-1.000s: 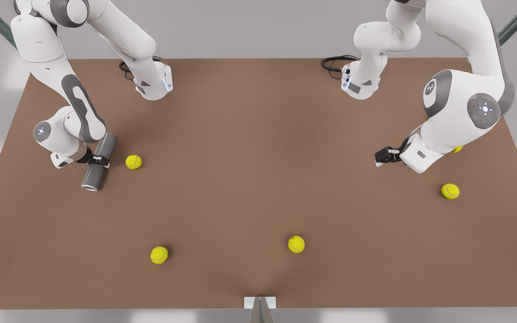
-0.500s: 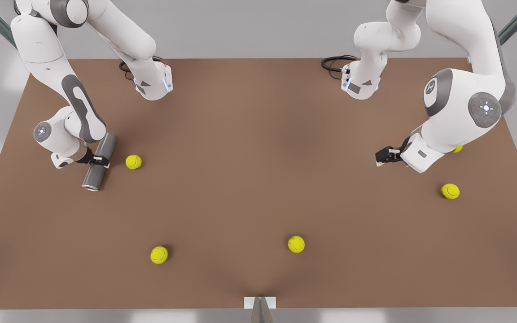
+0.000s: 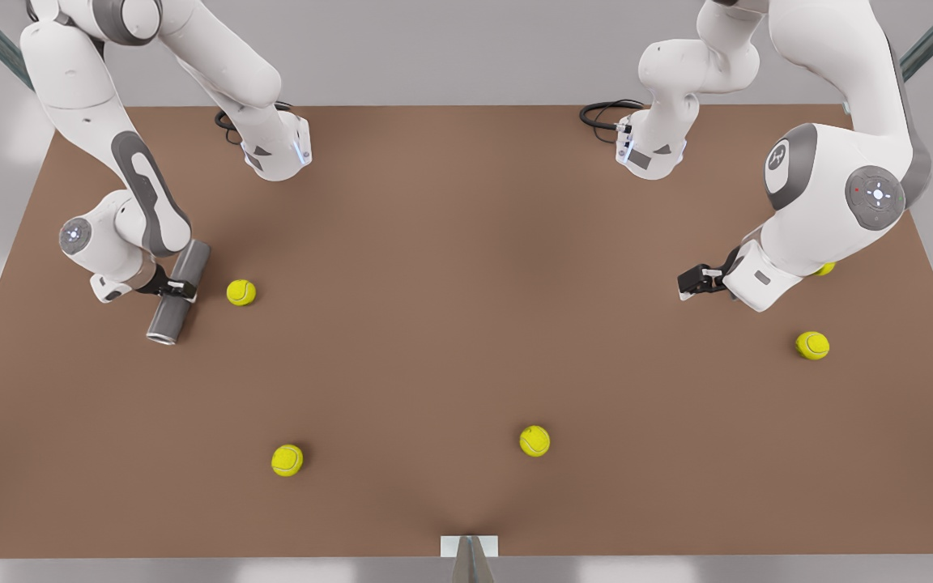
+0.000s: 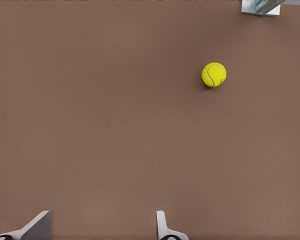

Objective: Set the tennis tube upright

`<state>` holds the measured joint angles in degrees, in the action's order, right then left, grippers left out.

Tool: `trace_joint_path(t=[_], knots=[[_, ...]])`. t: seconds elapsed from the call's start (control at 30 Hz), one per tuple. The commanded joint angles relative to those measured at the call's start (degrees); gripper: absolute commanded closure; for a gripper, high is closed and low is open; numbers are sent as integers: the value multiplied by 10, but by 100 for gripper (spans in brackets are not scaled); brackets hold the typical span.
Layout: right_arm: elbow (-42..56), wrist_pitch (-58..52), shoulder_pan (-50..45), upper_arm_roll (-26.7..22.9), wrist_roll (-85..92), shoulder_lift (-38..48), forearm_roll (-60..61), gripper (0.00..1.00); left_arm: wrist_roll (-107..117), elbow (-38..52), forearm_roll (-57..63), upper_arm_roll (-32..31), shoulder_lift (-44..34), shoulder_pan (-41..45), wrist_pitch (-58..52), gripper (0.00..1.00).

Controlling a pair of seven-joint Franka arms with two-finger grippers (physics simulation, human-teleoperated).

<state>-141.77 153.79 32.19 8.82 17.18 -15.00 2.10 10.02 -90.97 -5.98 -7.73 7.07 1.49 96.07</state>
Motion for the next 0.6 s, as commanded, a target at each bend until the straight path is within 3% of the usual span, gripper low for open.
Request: trace_joint_path(t=[0.0, 0.37, 0.57], knots=[[0, -2, 0, 0, -2, 2, -3, 25, -1, 0, 0, 0, 0, 0, 0, 0], [5, -47, -2, 39, -4, 67, -3, 25, 0, 2, 4, 2, 0, -1, 0, 0], [50, -96, -2, 119, -4, 99, -2, 25, 0, 2, 3, 0, 0, -1, 0, 0]])
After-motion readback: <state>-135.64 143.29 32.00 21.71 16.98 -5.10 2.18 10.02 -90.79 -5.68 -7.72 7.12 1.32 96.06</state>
